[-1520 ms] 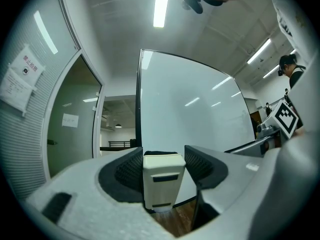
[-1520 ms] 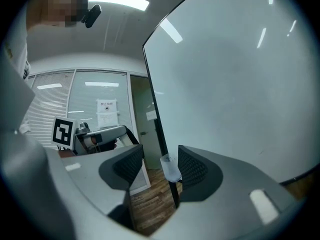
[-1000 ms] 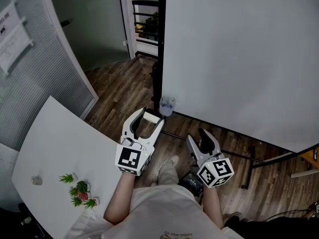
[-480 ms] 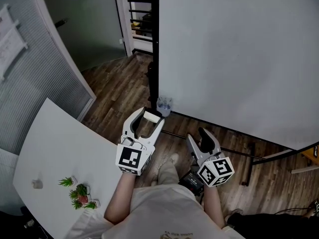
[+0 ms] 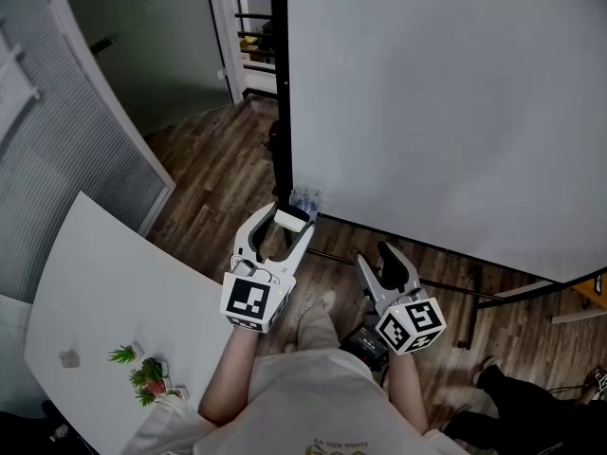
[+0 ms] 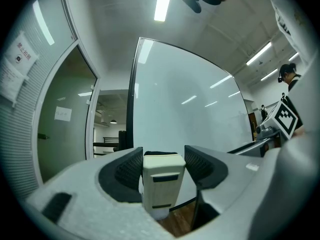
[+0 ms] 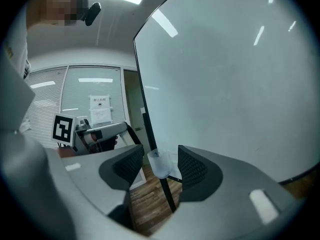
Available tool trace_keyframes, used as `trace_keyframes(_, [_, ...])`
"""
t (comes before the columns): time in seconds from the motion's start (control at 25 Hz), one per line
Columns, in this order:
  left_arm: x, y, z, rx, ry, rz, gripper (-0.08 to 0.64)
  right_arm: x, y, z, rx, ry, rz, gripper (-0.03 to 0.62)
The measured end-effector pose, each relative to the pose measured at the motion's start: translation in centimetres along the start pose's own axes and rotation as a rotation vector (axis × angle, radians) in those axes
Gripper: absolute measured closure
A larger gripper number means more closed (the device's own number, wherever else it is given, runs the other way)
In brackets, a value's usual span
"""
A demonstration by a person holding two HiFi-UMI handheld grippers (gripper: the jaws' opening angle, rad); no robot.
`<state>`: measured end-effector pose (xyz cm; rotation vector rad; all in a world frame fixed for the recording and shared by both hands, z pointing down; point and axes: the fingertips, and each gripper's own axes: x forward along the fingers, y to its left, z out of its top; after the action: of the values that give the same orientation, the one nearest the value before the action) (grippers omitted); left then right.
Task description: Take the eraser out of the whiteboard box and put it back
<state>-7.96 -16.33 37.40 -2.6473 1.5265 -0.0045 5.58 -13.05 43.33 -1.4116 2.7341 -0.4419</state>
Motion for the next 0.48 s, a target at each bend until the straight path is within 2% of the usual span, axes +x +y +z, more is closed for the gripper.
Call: trace_keyframes(0.48, [2.6,0.7,-0.8,-0.017,0.009,-0.023,0.301,1.1,-1.7,-0.4,0.003,0.029,-0.031,0.371])
